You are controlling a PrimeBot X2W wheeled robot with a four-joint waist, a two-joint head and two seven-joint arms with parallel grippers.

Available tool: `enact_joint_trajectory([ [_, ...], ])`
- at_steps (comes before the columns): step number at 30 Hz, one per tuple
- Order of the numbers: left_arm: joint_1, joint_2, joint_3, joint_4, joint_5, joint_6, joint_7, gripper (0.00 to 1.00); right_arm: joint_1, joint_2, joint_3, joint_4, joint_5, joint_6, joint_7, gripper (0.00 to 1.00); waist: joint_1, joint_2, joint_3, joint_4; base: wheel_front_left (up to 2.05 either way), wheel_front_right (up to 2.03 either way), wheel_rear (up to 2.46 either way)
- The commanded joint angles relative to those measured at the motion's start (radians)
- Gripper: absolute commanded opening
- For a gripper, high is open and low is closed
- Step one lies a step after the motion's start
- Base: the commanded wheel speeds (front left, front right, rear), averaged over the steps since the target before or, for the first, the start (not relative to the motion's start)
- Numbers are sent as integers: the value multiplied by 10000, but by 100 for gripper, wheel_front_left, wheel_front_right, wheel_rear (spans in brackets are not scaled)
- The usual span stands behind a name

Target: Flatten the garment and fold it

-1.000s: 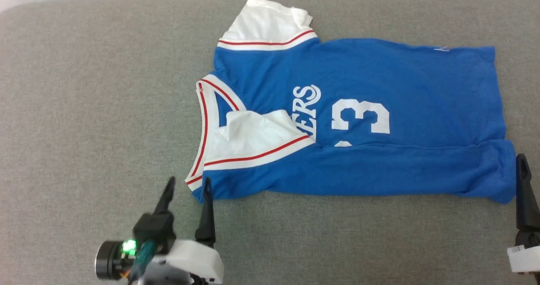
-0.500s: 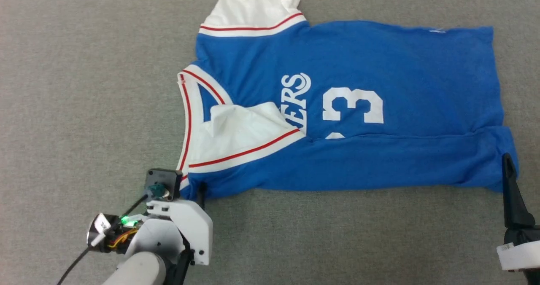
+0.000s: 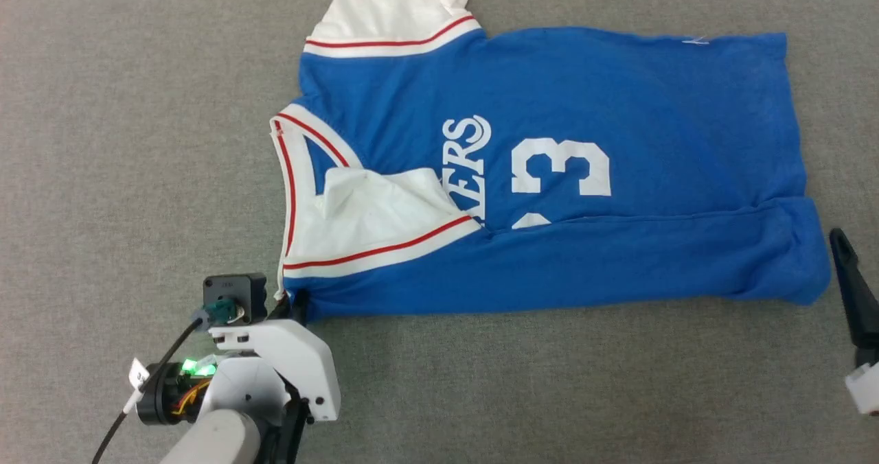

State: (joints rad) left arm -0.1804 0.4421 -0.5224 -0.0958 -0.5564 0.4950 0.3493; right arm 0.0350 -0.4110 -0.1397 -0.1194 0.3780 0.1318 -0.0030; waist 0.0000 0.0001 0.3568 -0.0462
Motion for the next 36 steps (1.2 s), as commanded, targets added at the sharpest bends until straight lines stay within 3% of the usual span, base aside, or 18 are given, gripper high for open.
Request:
enact_joint_trajectory([
  [1, 266, -187, -180, 120, -93, -24, 30, 0, -112, -129, -85, 111, 258, -11, 465, 100, 0, -1, 55, 39, 0, 0, 0],
  [6, 170, -311, -298, -149, 60, -6, -184, 0, -46, -664, -145, 736, 532, -11, 2208, 100, 0, -1, 279, 244, 0, 0, 0],
  [15, -172, -474, -418, -323, 247, 51, -293, 0, -472, -610, 490, 1667, 1198, -11, 2922, 100, 0, -1, 759, 532, 0, 0, 0],
  [16, -200, -484, -417, -324, 252, 56, -301, 0, -537, -613, 582, 1812, 1221, -11, 3028, 46, 0, -1, 785, 547, 0, 0, 0],
  [17, -227, -505, -406, -330, 244, 63, -315, 0, -600, -595, 657, 1941, 1268, -11, 3110, 0, 0, -1, 801, 560, 0, 0, 0],
  [25, -105, -669, -66, -734, -176, 16, -631, 0, -771, -531, 497, 1750, 1703, -11, 3321, 0, 0, -1, 504, 559, 0, 0, 0],
  [31, 412, -541, 283, -1428, -507, 57, -837, 0, -448, -534, -1, 883, 1823, -11, 3437, 0, 0, -1, -37, 462, 0, 0, 0],
  [36, 1254, -194, 559, -2391, -640, 378, -803, 0, 200, -535, -401, -132, 1997, -11, 3857, 0, 0, -1, -548, 356, 0, 0, 0],
])
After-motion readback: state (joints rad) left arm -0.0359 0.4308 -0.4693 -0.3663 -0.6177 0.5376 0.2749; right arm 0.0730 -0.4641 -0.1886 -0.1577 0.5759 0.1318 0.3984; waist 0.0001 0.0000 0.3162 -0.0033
